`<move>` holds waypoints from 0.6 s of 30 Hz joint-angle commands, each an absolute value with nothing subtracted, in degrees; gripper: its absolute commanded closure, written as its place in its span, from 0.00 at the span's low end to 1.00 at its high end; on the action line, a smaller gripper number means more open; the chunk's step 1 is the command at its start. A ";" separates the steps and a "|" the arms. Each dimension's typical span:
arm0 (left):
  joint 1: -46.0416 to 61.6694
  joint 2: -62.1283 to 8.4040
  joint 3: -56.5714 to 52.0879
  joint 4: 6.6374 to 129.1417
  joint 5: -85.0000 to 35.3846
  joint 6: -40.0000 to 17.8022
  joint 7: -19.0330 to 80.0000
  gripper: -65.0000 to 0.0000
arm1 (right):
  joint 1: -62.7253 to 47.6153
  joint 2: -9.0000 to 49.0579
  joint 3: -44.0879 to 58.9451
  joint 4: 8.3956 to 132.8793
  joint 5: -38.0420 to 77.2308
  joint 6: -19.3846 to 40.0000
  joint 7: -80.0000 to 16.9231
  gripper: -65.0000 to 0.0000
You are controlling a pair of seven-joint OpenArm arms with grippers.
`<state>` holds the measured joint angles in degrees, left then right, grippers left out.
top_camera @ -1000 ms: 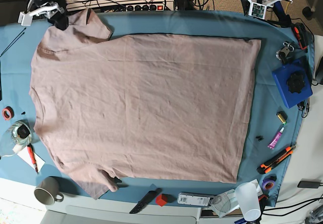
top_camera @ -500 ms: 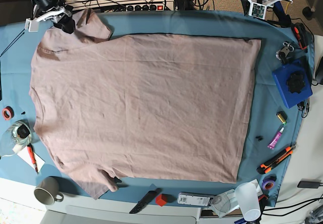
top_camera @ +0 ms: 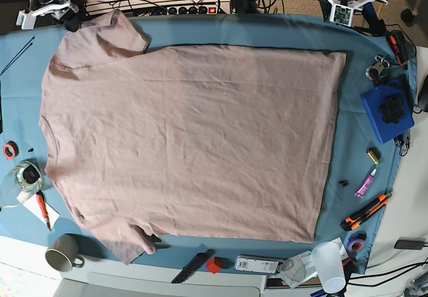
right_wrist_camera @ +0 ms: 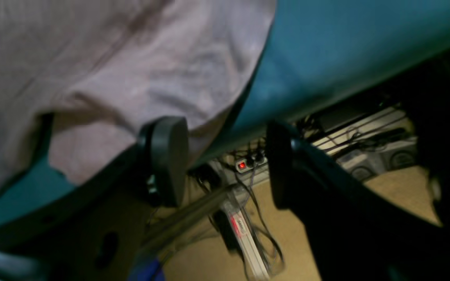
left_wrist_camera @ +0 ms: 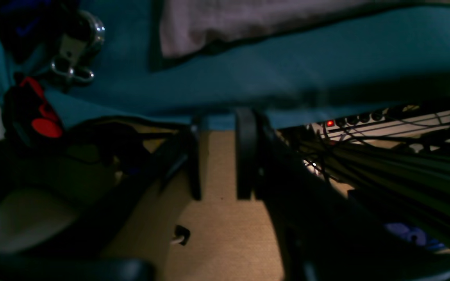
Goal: Fold the T-shirt properly
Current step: 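Lower the right gripper to the shirt's shoulder corner and grasp it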
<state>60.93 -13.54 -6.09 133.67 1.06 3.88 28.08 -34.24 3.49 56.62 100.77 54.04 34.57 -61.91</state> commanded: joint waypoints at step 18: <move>61.71 -13.65 -6.17 134.80 1.30 4.03 26.94 0.80 | -32.51 6.33 50.13 101.47 48.93 33.95 -57.39 0.51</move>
